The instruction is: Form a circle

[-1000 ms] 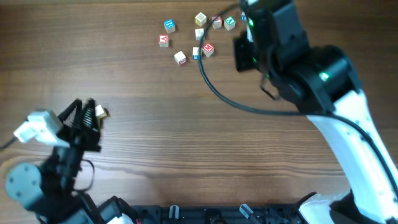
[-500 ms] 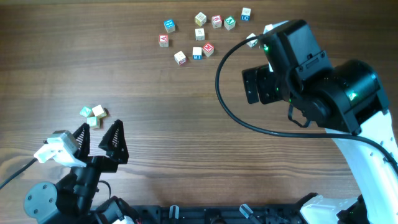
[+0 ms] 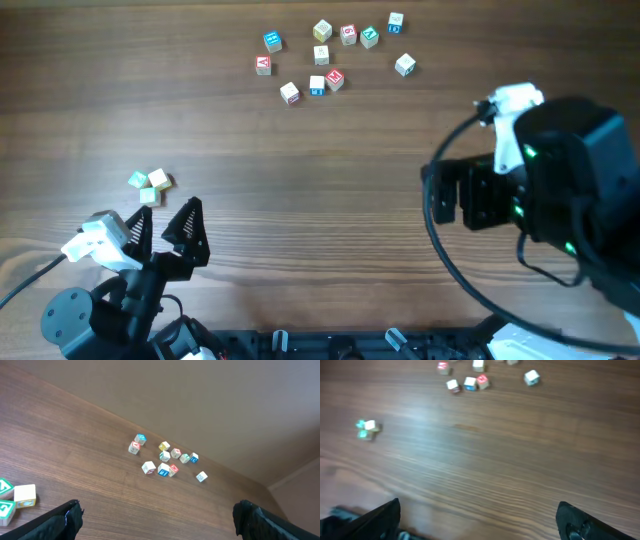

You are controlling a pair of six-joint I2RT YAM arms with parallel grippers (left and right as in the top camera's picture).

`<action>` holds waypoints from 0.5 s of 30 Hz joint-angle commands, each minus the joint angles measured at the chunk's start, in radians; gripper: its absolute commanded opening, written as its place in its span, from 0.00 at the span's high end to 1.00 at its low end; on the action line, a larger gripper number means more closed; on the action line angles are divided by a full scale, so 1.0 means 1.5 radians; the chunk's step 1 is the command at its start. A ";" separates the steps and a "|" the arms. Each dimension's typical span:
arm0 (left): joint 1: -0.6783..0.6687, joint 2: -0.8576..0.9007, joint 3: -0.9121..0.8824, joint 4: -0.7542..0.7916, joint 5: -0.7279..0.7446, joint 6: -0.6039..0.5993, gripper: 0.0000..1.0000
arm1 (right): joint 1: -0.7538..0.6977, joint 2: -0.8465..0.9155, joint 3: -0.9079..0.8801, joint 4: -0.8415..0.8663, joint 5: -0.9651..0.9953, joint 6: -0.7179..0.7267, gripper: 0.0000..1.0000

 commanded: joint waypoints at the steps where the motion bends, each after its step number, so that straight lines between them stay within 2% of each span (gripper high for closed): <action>1: -0.001 0.000 -0.002 -0.001 -0.002 0.002 0.00 | 0.002 -0.001 -0.002 0.001 -0.042 0.006 0.00; 15: -0.001 0.000 -0.002 -0.001 -0.002 0.002 0.00 | 0.002 -0.046 -0.003 0.096 -0.043 -0.036 0.00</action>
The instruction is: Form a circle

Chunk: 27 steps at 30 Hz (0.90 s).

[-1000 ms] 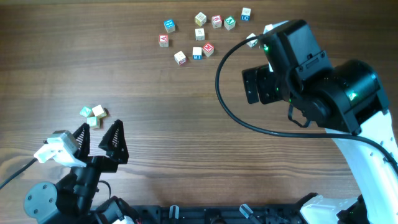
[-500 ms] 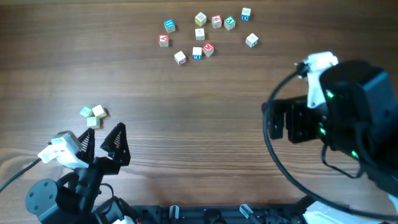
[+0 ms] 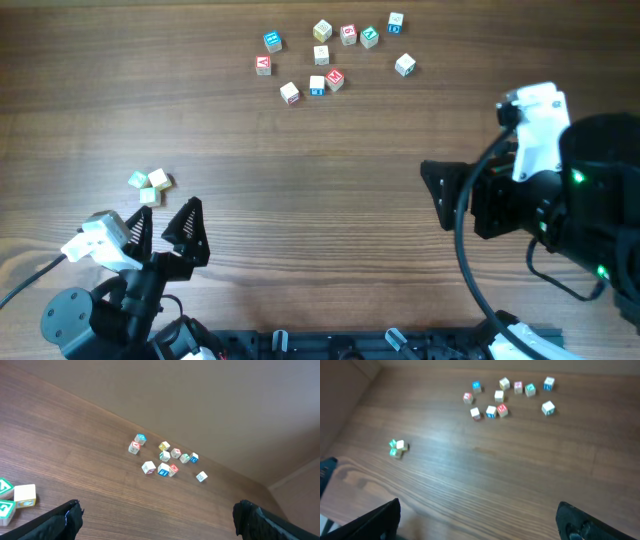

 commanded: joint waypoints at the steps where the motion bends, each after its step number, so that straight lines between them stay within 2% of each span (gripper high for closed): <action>1: -0.001 0.000 -0.002 0.000 -0.002 0.002 0.00 | 0.002 0.002 -0.003 0.027 -0.014 -0.034 0.00; 14: -0.001 0.000 -0.002 0.000 -0.002 0.002 0.00 | 0.002 -0.001 -0.003 0.079 -0.013 -0.056 0.00; 27: -0.001 0.000 -0.002 0.000 -0.002 0.002 0.00 | 0.002 -0.004 -0.003 0.118 -0.008 -0.153 0.00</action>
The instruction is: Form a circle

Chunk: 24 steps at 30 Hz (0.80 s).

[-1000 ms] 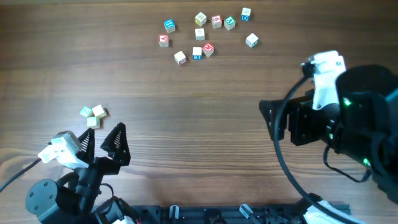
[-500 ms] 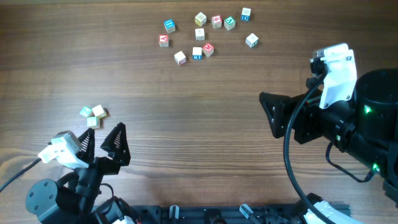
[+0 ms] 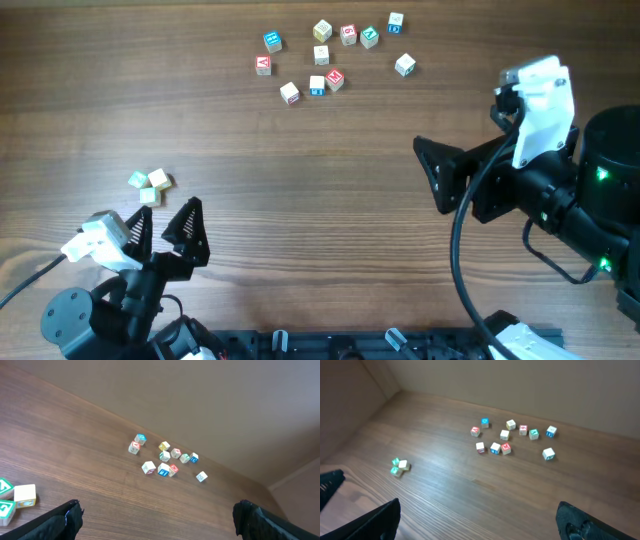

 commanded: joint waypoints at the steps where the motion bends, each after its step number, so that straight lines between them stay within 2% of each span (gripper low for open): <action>1: -0.001 0.000 -0.002 0.000 -0.002 0.002 0.00 | 0.002 -0.008 -0.003 0.005 0.000 -0.036 0.00; 6: -0.001 0.000 -0.002 0.000 -0.002 0.002 0.00 | 0.002 -0.041 -0.055 -0.016 0.088 -0.033 0.00; 12: -0.001 0.000 -0.002 0.000 -0.002 0.002 0.00 | 0.002 -0.223 -0.237 0.001 0.121 0.037 0.00; 18: -0.001 0.000 -0.002 0.000 -0.002 0.002 0.00 | 0.002 -0.457 -0.447 0.128 0.130 0.024 0.00; 22: -0.001 0.000 -0.002 0.000 -0.002 0.002 0.00 | -0.003 -0.586 -0.657 0.289 0.146 -0.102 0.00; 24: -0.001 0.000 -0.002 0.000 -0.002 0.002 0.00 | -0.039 -0.624 -0.769 0.402 0.138 -0.148 0.00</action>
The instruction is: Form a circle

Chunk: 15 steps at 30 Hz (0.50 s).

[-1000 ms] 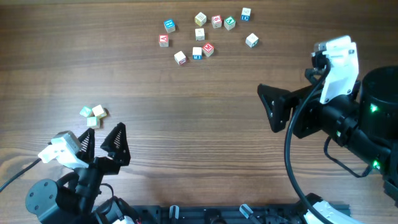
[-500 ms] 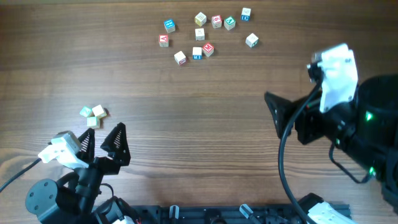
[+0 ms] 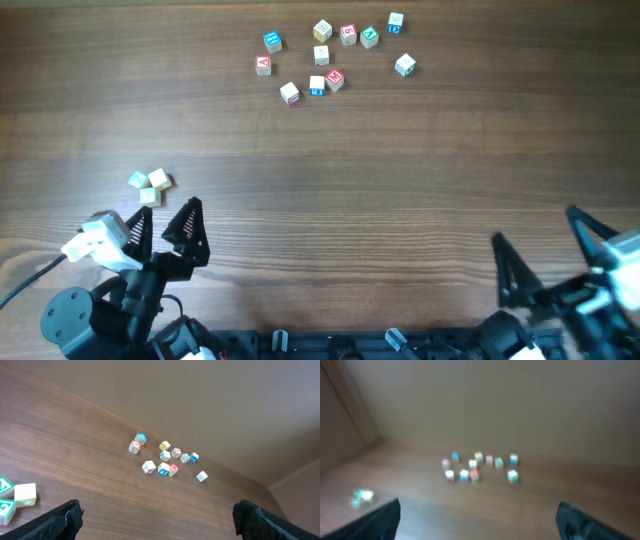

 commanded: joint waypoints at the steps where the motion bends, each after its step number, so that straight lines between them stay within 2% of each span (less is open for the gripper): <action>1: -0.001 0.000 -0.002 0.002 0.000 0.002 0.00 | -0.063 -0.053 -0.195 0.156 -0.008 -0.108 0.00; 8: -0.001 0.000 -0.002 0.002 0.000 0.002 0.00 | -0.317 -0.073 -0.446 0.483 -0.284 -0.130 0.00; 12: -0.001 0.000 -0.002 0.002 0.000 0.002 0.00 | -0.411 -0.082 -0.518 0.592 -0.378 -0.130 0.00; 15: -0.001 0.000 -0.002 0.002 0.000 0.002 0.00 | -0.428 -0.109 -0.551 0.634 -0.375 -0.132 0.00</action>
